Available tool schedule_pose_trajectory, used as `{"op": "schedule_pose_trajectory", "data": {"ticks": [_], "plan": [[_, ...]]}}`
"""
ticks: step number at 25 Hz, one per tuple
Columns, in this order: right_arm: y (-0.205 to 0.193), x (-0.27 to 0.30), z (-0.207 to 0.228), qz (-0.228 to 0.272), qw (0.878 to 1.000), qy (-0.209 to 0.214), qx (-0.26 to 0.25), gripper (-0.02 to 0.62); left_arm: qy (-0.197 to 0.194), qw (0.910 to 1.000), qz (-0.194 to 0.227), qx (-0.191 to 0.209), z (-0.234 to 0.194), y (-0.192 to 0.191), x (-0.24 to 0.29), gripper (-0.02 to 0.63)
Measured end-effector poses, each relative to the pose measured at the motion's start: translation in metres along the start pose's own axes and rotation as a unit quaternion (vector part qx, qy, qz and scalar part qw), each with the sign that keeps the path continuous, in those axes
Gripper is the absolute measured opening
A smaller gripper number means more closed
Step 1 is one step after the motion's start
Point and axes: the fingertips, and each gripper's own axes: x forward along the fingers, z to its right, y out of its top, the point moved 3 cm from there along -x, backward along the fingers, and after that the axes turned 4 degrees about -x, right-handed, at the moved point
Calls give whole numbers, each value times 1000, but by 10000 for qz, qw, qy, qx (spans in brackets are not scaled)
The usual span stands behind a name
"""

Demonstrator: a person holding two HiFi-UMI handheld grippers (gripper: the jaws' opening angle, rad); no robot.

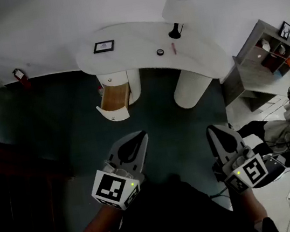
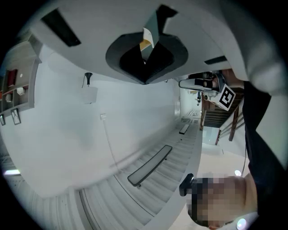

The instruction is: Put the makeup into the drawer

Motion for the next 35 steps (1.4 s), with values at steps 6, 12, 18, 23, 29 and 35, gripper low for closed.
{"op": "schedule_pose_trajectory", "data": {"ticks": [6, 12, 18, 23, 29, 35], "plan": [[-1, 22, -9, -71, 9999, 120, 78, 15, 49, 10000, 57, -12, -25, 4, -6, 12], [-3, 48, -37, -122, 9994, 304, 69, 15, 125, 9999, 0, -96, -54, -6, -29, 12], [-4, 71, -57, -71, 9980, 481, 396, 17, 112, 9998, -17, -189, -84, -13, -41, 12], [-13, 86, -42, -246, 9970, 342, 646, 17, 142, 9995, -119, -258, -102, -13, -29, 11], [-24, 113, 9, -200, 9960, 363, 789, 18, 204, 9994, -167, -221, -120, -12, 22, 11], [-28, 147, 86, -204, 9951, 495, 832, 18, 282, 9993, -182, -176, -132, 4, 100, 11]]}}
